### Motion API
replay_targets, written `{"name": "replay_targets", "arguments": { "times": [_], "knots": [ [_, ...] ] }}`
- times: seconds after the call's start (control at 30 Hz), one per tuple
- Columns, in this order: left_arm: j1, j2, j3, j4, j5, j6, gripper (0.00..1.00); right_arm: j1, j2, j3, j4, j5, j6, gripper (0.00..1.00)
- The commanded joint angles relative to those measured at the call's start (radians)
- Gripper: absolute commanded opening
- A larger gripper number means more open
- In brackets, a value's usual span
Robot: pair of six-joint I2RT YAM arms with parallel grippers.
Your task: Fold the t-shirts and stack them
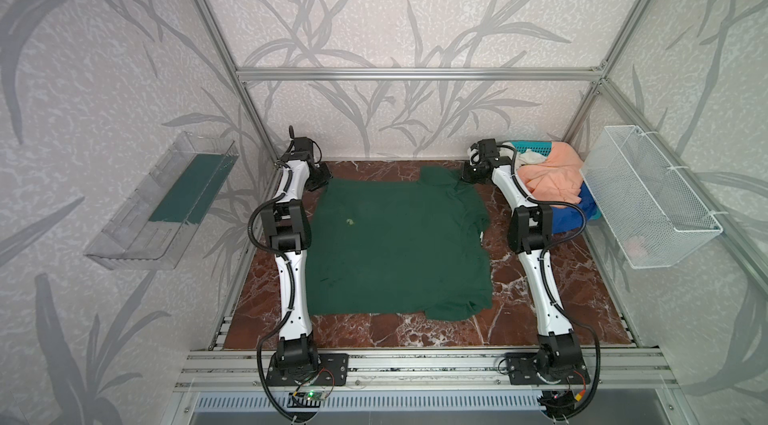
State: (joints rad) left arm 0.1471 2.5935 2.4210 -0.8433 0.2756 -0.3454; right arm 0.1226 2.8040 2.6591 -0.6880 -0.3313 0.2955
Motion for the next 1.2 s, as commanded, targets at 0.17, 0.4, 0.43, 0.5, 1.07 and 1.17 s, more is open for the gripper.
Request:
{"name": "replay_targets", "arguments": {
  "times": [0.17, 0.4, 0.43, 0.5, 1.07, 1.17],
  "knots": [
    [0.011, -0.004, 0.033, -0.013, 0.029, 0.042, 0.00, -0.004, -0.133, -0.002, -0.043, -0.034, -0.063, 0.00],
    [0.012, -0.050, -0.020, 0.009, 0.035, 0.043, 0.00, -0.005, -0.171, -0.021, -0.098, -0.050, -0.088, 0.00],
    [0.011, -0.061, -0.033, 0.016, 0.034, 0.046, 0.00, -0.005, -0.177, -0.025, -0.102, -0.056, -0.089, 0.00],
    [0.012, -0.088, -0.064, 0.036, 0.028, 0.053, 0.00, -0.005, -0.194, -0.033, -0.114, -0.070, -0.092, 0.00],
    [0.012, -0.194, -0.280, 0.158, 0.068, 0.033, 0.00, 0.020, -0.499, -0.389, -0.129, -0.119, -0.095, 0.00],
    [0.012, -0.230, -0.327, 0.191, 0.075, 0.018, 0.00, 0.020, -0.575, -0.506, -0.076, -0.124, -0.085, 0.00]
  ]
}}
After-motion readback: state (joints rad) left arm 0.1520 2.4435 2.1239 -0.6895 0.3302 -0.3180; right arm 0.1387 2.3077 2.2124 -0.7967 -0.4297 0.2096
